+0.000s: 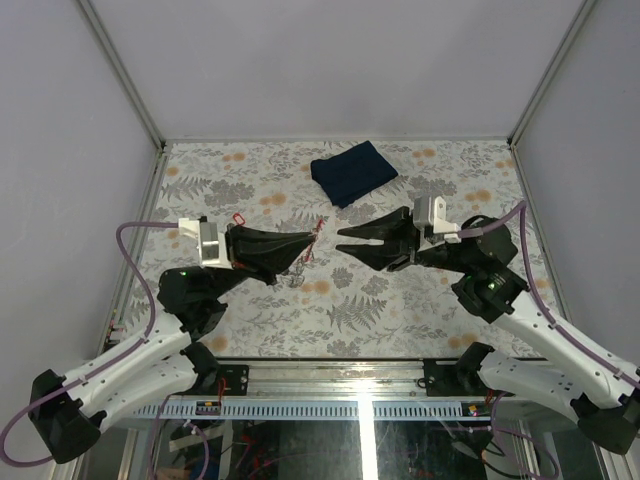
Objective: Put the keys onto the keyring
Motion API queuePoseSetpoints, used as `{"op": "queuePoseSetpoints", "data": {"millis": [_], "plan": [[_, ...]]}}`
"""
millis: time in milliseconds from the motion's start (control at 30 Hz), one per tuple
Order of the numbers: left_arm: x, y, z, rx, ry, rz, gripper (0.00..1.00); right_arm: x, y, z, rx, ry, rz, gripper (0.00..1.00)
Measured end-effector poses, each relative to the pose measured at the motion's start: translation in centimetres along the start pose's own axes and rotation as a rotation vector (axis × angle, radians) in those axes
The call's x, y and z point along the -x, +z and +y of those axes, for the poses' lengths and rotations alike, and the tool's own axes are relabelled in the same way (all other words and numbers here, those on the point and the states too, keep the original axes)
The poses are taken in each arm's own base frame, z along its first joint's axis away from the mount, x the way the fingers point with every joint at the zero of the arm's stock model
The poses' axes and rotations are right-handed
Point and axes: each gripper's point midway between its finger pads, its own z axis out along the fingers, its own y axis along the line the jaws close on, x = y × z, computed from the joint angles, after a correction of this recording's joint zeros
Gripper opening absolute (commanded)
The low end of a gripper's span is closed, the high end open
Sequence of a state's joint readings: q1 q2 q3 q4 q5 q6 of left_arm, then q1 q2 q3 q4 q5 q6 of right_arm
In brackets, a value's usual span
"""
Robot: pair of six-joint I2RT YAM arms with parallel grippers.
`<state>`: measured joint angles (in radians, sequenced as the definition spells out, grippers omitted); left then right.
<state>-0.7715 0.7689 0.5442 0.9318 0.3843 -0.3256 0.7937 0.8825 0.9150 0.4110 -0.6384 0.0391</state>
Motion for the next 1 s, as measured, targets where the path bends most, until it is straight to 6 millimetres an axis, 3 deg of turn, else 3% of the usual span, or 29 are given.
{"op": "queuePoseSetpoints", "data": {"millis": [167,500,1000], "plan": [[0.6,0.1,-1.1,-0.064,-0.036,-0.023,0.0,0.5,0.7,1.2,0.088,0.046,-0.038,0.36],[0.5,0.2,-2.0,-0.115,-0.059,-0.02,0.0,-1.1,1.8,1.8,0.167,0.129,-0.021,0.39],[0.4,0.2,-2.1,-0.122,-0.061,-0.014,0.0,-1.0,2.6,2.1,0.207,0.169,-0.05,0.3]]}}
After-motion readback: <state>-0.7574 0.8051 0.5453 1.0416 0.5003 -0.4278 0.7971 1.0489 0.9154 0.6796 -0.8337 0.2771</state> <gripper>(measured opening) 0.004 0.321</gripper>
